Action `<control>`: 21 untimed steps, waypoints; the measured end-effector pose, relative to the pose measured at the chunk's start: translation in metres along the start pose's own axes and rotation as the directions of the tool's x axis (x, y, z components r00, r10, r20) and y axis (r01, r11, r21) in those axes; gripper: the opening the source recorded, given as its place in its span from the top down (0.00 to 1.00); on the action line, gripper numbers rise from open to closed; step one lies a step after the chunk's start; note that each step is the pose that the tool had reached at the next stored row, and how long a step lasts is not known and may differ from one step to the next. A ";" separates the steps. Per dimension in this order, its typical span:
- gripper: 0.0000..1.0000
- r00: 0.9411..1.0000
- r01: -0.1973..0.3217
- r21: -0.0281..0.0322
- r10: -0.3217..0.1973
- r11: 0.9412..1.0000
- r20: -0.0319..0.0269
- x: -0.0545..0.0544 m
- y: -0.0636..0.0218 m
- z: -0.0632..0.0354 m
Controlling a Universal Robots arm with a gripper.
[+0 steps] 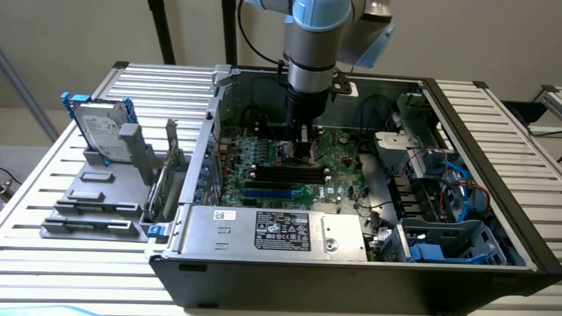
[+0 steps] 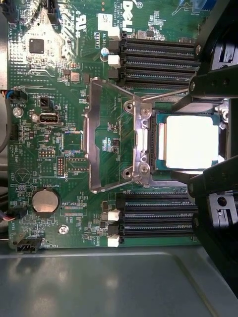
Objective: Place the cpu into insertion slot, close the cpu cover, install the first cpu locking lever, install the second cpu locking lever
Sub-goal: 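Place the cpu into insertion slot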
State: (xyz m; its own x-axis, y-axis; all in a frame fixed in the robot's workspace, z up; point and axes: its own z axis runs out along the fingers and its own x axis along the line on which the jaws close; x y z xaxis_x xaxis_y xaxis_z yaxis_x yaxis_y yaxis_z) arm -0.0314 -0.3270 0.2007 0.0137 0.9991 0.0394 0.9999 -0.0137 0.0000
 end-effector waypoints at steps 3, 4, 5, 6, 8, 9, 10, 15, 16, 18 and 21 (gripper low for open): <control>0.46 1.000 0.000 -0.004 0.000 1.000 0.005 0.000 0.0000 0.0004; 0.46 1.000 0.000 -0.005 0.000 1.000 0.007 0.000 0.0000 0.0004; 0.46 1.000 0.000 -0.006 0.000 1.000 0.009 0.000 0.0000 0.0005; 0.46 1.000 0.000 -0.007 0.000 1.000 0.011 0.000 0.0000 0.0006; 0.46 1.000 0.000 -0.008 0.000 1.000 0.014 0.000 -0.0001 0.0006; 0.46 1.000 0.000 -0.008 0.000 1.000 0.015 0.000 -0.0003 0.0005; 0.46 1.000 0.000 -0.008 0.000 1.000 0.016 0.000 -0.0004 0.0006; 0.46 1.000 0.000 -0.008 0.000 1.000 0.017 0.002 -0.0016 0.0009; 0.46 1.000 0.000 -0.008 0.000 1.000 0.018 0.002 -0.0017 0.0010; 0.46 1.000 0.000 -0.009 0.000 1.000 0.018 0.002 -0.0018 0.0013; 0.46 1.000 0.000 -0.009 0.000 1.000 0.018 0.003 -0.0018 0.0016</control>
State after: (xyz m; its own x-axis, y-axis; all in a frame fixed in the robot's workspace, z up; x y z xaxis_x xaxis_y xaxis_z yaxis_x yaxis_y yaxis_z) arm -0.0332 -0.3242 0.1991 0.0136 0.9997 0.0215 0.9999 -0.0138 0.0087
